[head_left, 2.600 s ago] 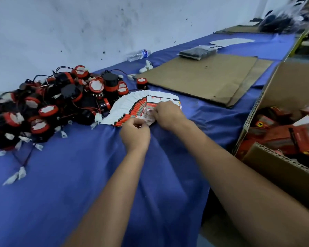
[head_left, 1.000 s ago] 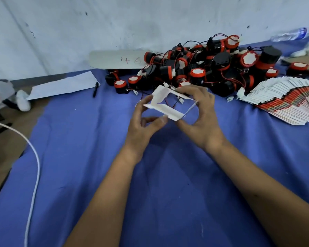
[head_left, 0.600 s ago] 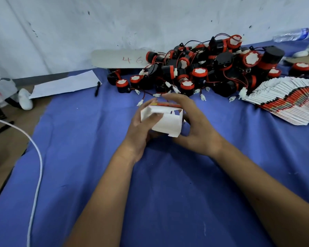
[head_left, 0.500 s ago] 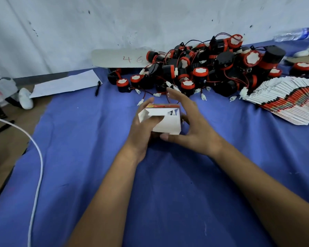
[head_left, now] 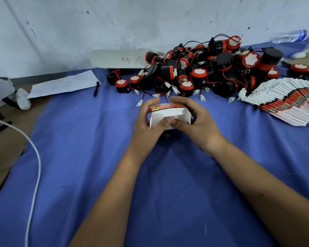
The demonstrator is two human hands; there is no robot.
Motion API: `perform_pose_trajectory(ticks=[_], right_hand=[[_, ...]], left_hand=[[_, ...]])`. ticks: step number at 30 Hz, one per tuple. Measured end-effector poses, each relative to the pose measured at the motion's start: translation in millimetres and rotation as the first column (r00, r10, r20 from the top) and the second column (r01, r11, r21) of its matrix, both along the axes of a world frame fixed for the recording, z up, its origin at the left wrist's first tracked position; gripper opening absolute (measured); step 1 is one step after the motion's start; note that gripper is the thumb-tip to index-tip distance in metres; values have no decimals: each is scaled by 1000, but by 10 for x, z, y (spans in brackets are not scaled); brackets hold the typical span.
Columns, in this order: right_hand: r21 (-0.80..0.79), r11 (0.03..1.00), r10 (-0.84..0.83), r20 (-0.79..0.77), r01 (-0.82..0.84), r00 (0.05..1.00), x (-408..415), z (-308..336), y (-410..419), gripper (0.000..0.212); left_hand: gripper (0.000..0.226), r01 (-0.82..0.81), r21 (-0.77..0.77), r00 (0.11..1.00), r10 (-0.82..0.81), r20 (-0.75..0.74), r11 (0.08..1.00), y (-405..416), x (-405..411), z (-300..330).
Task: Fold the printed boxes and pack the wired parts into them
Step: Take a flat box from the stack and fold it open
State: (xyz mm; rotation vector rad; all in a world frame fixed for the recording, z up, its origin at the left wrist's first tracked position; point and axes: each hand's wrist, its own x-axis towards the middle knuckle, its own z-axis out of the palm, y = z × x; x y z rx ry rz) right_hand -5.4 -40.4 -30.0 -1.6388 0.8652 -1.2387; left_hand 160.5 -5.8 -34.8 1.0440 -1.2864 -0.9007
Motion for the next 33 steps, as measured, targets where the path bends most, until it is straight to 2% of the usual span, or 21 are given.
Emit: perform_pose_trajectory(ticks=[3,6,8,11,15,17,19,20,22,23,25,27,30,33], right_hand=[[-19,998,-65,-48,64,997,-20,7,-19,48],[-156,984,-128,-246,92,961,19,-13,8,55],[-242,966,-174,-338,94,925,82,-51,30,56],[-299,949,-213,-386,96,898,128,-75,43,62],[-381,924,-215,-458,27,862,132,-69,50,83],[-417,909,-247,-503,18,828,139,-76,41,87],[-425,904,-290,-522,50,802,136,-80,28,88],[-419,905,-304,-521,71,798,127,-81,21,87],[-368,923,-291,-487,109,824,96,-81,11,82],[-325,938,-265,-458,117,849,78,-78,5,78],[-219,970,-183,-381,103,906,49,-64,-8,73],[-102,993,-80,-231,58,970,34,-44,-19,69],[-26,999,19,-10,-20,1000,41,-6,-19,60],[-12,994,113,179,-112,977,39,8,-24,55]], left_hand=[[80,58,-3,997,-58,51,998,26,-33,37],[83,70,31,997,-70,24,997,52,-112,42],[75,32,52,999,-31,-15,998,58,-150,27],[57,-61,45,998,62,-25,997,20,-183,8],[51,-218,-52,975,219,29,975,-28,-197,-36],[49,-236,-91,967,243,78,968,-15,-202,-29],[58,-186,-86,973,196,123,979,12,-200,-26],[72,-133,-68,980,141,139,989,28,-203,-17],[100,-1,7,993,0,122,1000,43,-198,-17],[102,63,46,994,-67,89,997,52,-198,-21],[77,144,81,989,-146,8,986,71,-210,-3],[58,190,82,980,-183,-78,978,92,-228,37],[57,193,66,975,-184,-125,979,66,-239,30],[59,89,10,996,-89,-25,996,53,-250,1]])
